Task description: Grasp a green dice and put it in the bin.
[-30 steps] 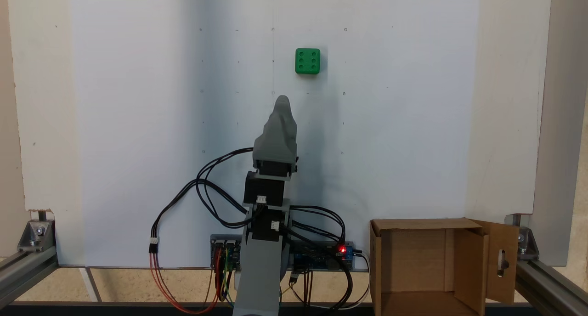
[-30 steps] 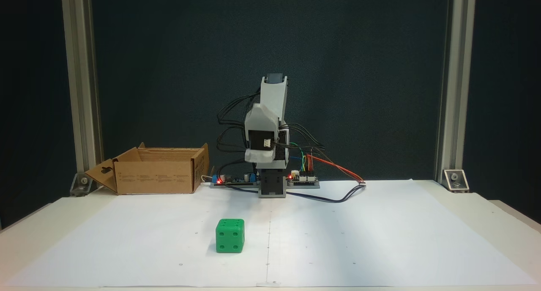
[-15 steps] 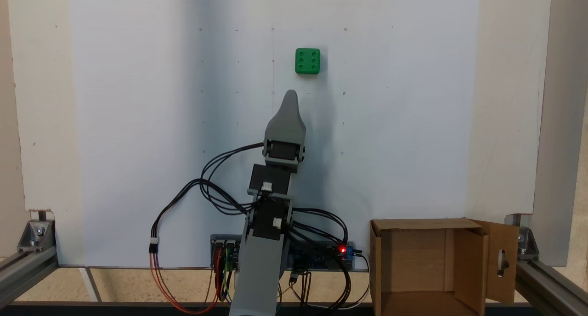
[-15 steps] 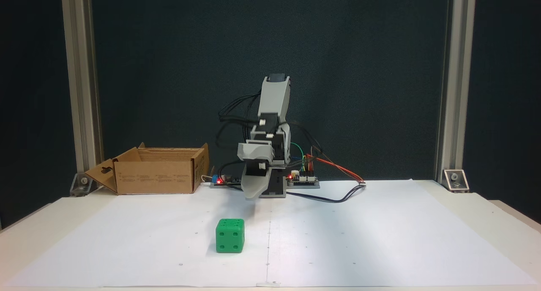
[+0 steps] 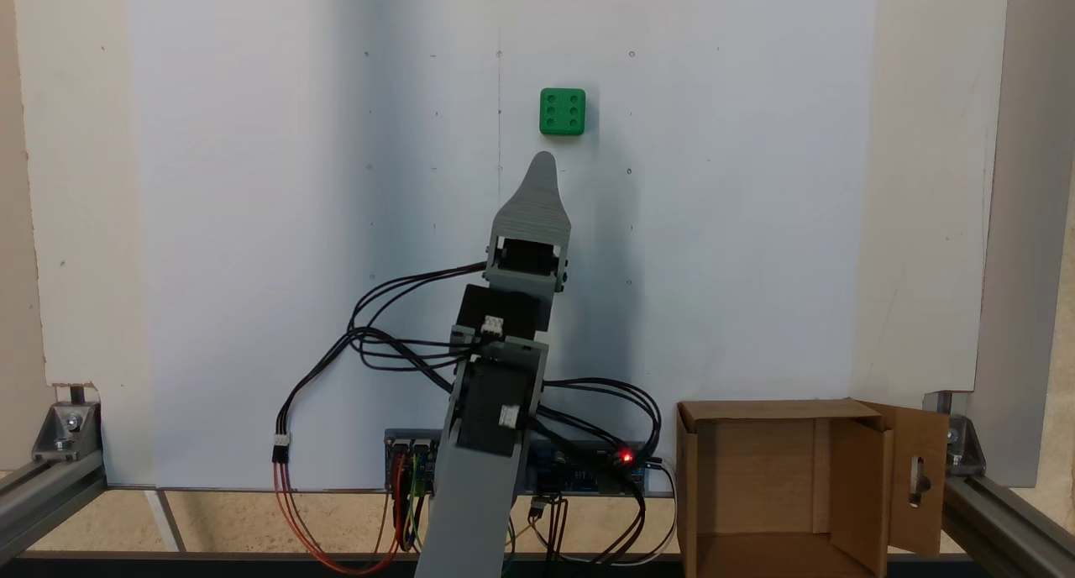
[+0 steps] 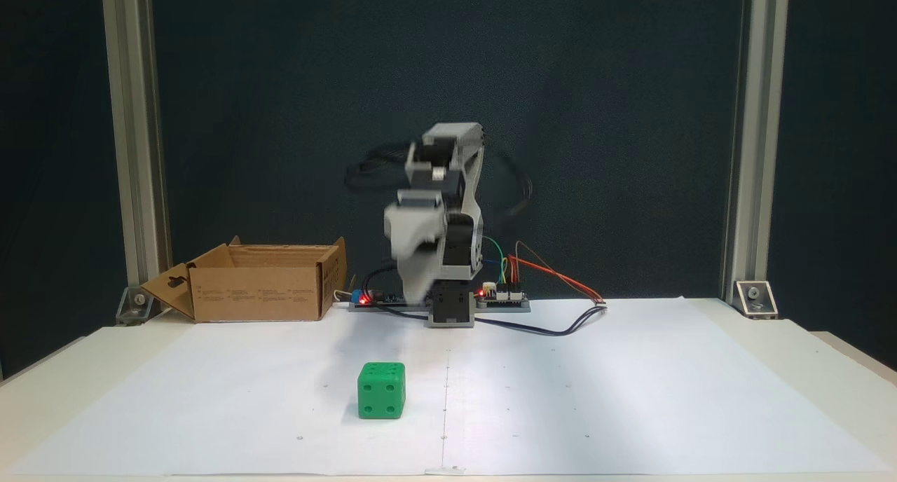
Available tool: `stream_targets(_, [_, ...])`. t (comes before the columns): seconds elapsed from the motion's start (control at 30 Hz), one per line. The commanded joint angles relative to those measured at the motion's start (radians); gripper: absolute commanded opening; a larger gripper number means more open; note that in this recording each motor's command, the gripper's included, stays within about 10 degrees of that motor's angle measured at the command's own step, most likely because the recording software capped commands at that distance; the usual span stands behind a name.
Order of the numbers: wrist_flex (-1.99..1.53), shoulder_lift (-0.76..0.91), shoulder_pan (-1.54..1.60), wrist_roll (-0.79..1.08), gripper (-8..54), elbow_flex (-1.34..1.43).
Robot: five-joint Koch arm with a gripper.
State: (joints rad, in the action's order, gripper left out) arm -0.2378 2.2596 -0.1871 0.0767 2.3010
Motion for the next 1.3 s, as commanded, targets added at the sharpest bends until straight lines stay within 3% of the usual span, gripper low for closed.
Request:
stream_targets(0.0, [-0.155,0.061,-0.012,0.014,44.0,-0.130])
stream_targets(0.4, [-0.874,-0.328,-0.040,0.017,43.9,-0.692])
stream_targets(0.83, [-1.049,-0.678,-0.055,0.124,44.1,-1.103])
stream_targets(1.27, [-1.081,-0.850,-0.011,0.187,44.1,-1.299])
